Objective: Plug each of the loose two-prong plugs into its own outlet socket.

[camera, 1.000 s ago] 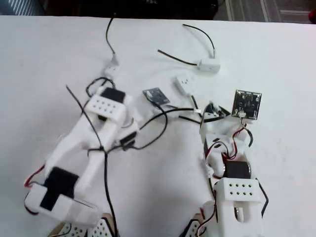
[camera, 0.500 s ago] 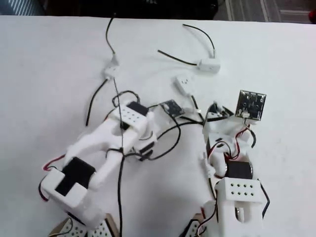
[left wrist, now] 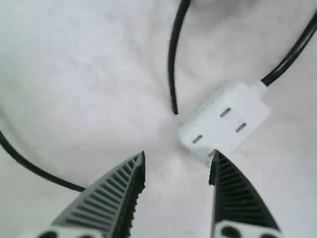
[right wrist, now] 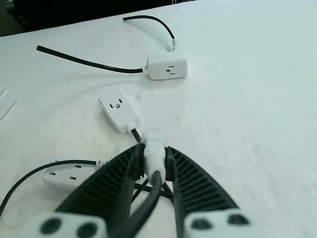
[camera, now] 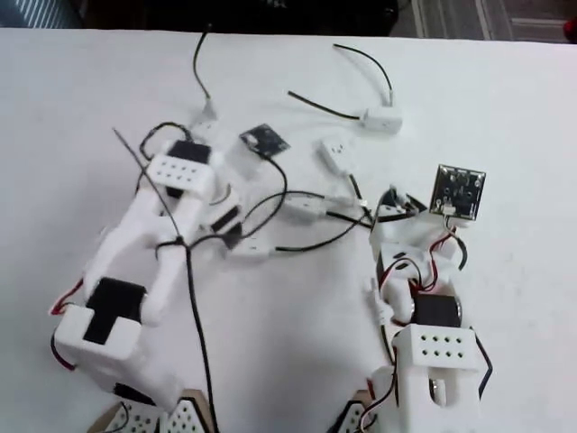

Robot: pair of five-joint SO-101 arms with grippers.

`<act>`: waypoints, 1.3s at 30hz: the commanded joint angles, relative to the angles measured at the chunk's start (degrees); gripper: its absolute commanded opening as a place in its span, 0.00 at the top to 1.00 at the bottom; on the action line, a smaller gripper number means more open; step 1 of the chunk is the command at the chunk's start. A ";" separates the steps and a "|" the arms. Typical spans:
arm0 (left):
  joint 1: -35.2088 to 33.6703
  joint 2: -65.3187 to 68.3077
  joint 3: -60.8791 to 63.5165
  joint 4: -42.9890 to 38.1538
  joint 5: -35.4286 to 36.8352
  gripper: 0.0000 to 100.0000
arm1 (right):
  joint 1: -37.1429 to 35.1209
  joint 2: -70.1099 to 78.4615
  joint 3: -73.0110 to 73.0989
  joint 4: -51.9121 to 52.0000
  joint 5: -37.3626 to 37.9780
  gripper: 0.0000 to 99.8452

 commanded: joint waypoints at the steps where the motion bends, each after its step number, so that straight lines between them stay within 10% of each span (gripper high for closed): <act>1: -2.59 -1.27 -3.34 0.09 -0.79 0.78 | 0.48 -1.01 -0.88 -1.36 -0.09 0.98; 11: 6.90 -9.10 -6.95 11.52 -8.09 0.78 | 0.48 -1.01 -0.88 -1.36 -0.09 0.98; 23: 8.31 -8.04 8.09 -6.33 -24.26 0.78 | 0.48 -1.01 -0.88 -1.36 -0.09 0.98; 39: 9.36 -7.87 18.81 -21.27 -24.35 0.79 | 0.48 -1.01 -0.88 -1.36 0.00 0.98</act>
